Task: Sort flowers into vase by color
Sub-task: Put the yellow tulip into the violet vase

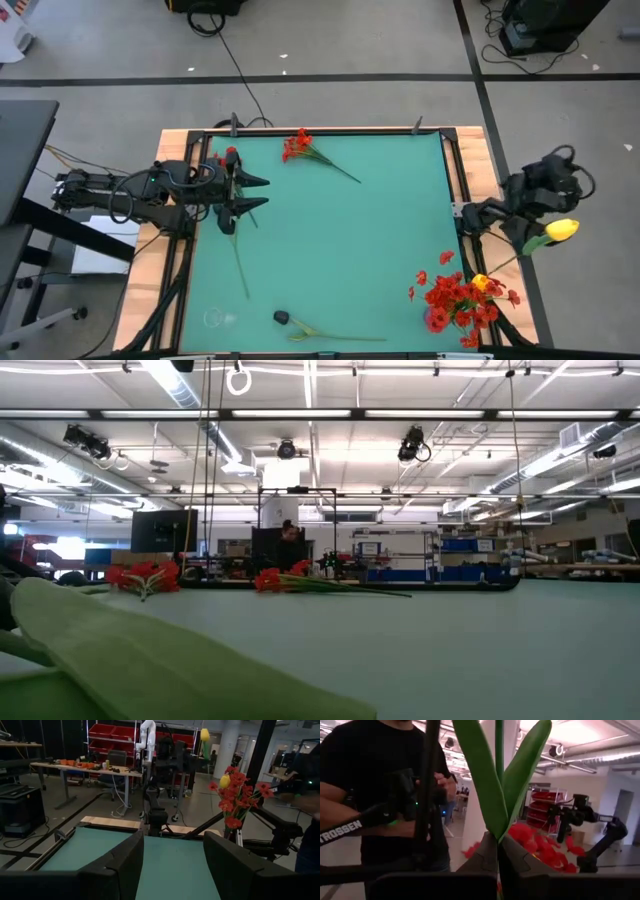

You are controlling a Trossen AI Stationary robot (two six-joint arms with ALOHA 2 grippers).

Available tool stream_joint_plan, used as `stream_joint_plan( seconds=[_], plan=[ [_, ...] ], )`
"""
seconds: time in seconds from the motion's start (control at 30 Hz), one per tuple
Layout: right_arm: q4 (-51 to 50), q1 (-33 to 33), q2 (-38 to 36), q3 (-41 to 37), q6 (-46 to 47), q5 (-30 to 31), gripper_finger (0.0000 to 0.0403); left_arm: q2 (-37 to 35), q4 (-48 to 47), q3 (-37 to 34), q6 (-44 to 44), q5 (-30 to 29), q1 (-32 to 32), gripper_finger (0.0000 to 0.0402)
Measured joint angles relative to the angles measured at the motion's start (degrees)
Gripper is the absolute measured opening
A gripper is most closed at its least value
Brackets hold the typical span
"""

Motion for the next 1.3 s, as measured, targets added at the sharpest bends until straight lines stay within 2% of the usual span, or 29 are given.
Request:
stream_joint_plan(
  seconds=[0.27,0.5,0.8,1.3],
  plan=[
    [17.32,5.0,5.7,-4.59,4.64,0.41,0.0004,0.0,0.0,0.0,0.0,-0.02,0.0,0.0212],
    [27.56,12.78,13.6,-8.2,1.72,1.71,0.0004,0.0,0.0,0.0,0.0,0.0,0.0,0.0212],
    [28.99,22.39,17.8,-11.72,-8.07,7.8,0.0004,0.0,0.0,0.0,0.0,0.0,0.0,0.0212],
    [18.61,22.98,20.39,-11.76,-13.68,9.48,0.0004,0.0,0.0,0.0,0.0,-0.02,-0.02,0.0212]
  ],
)
